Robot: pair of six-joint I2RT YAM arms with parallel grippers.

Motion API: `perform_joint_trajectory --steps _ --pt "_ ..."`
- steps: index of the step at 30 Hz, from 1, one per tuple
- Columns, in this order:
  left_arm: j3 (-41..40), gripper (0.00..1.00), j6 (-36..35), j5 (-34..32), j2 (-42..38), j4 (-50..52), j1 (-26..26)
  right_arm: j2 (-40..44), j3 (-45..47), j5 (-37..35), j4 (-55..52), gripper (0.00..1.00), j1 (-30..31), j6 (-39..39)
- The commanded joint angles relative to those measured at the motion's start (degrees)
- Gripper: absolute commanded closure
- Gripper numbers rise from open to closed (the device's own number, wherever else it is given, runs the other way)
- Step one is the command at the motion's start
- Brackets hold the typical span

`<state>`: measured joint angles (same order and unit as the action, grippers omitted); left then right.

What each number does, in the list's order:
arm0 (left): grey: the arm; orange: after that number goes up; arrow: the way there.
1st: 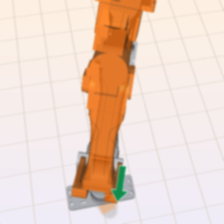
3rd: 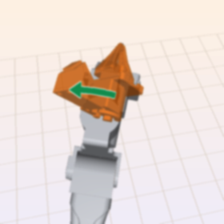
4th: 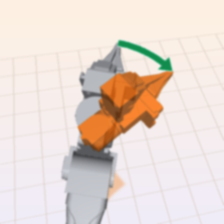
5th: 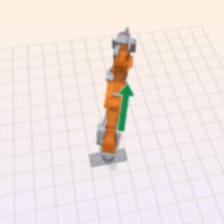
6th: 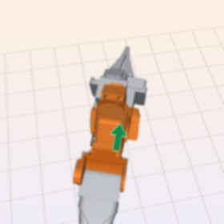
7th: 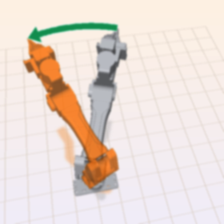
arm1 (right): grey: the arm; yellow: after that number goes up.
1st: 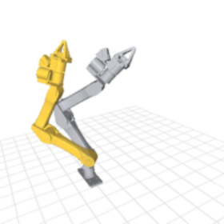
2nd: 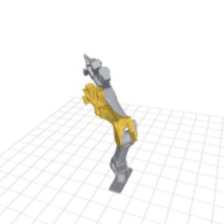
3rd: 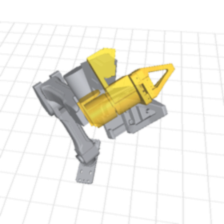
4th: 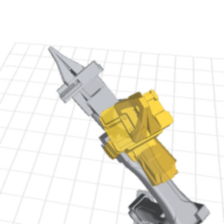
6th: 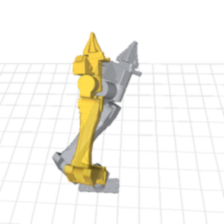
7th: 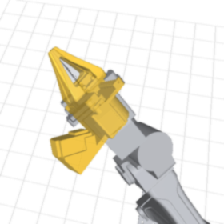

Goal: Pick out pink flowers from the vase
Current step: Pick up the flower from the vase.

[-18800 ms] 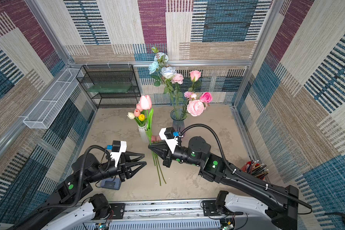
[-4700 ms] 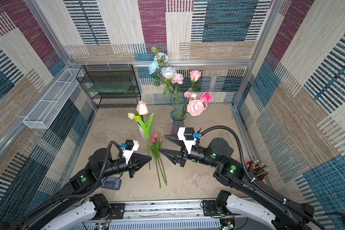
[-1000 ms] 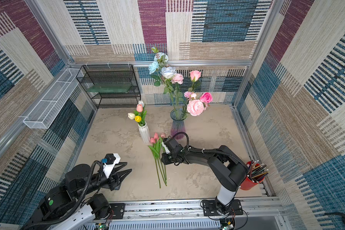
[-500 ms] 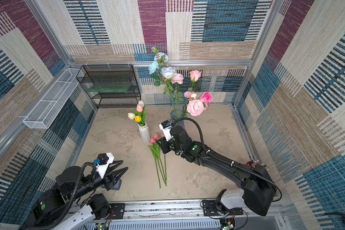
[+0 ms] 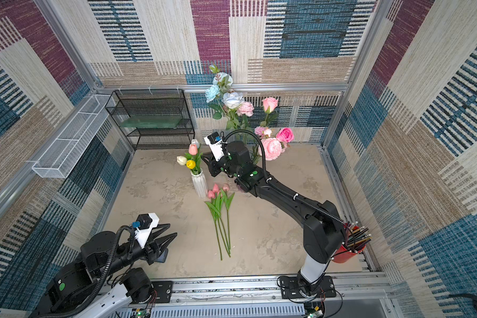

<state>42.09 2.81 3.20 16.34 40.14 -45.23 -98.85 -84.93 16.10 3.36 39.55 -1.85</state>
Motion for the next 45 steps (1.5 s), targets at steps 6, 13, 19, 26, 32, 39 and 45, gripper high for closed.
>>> perform_joint_trajectory --steps 6,13,19,26,32,39,45 --pt "-0.4 0.55 -0.1 -0.7 -0.4 -1.1 0.1 -6.3 -4.9 6.9 0.4 0.77 -0.3 0.4" --pt "-0.5 0.55 -0.2 -0.6 -0.4 -1.1 0.1 -8.9 -5.6 6.4 2.0 0.73 -0.4 -0.6" --pt "-0.6 0.55 -0.2 -0.7 -0.4 -1.1 0.1 -12.4 -9.2 6.3 0.3 0.63 -0.4 -1.2" --pt "-0.6 0.55 -0.3 -0.7 -0.5 -1.0 0.2 -14.2 -11.5 6.2 -0.8 0.74 -0.5 -1.8" --pt "-0.7 0.55 -0.3 -0.4 -0.4 -1.2 0.2 -12.5 -11.3 6.1 -1.3 0.84 -0.7 -1.3" --pt "-0.7 0.55 -0.3 -0.4 -0.3 -0.9 0.2 -10.0 -12.1 5.2 -2.8 0.84 -0.6 -0.2" --pt "-0.6 0.55 -0.2 -0.5 -0.4 -0.9 0.2 -8.1 -12.6 4.6 -3.6 0.9 -0.7 0.5"
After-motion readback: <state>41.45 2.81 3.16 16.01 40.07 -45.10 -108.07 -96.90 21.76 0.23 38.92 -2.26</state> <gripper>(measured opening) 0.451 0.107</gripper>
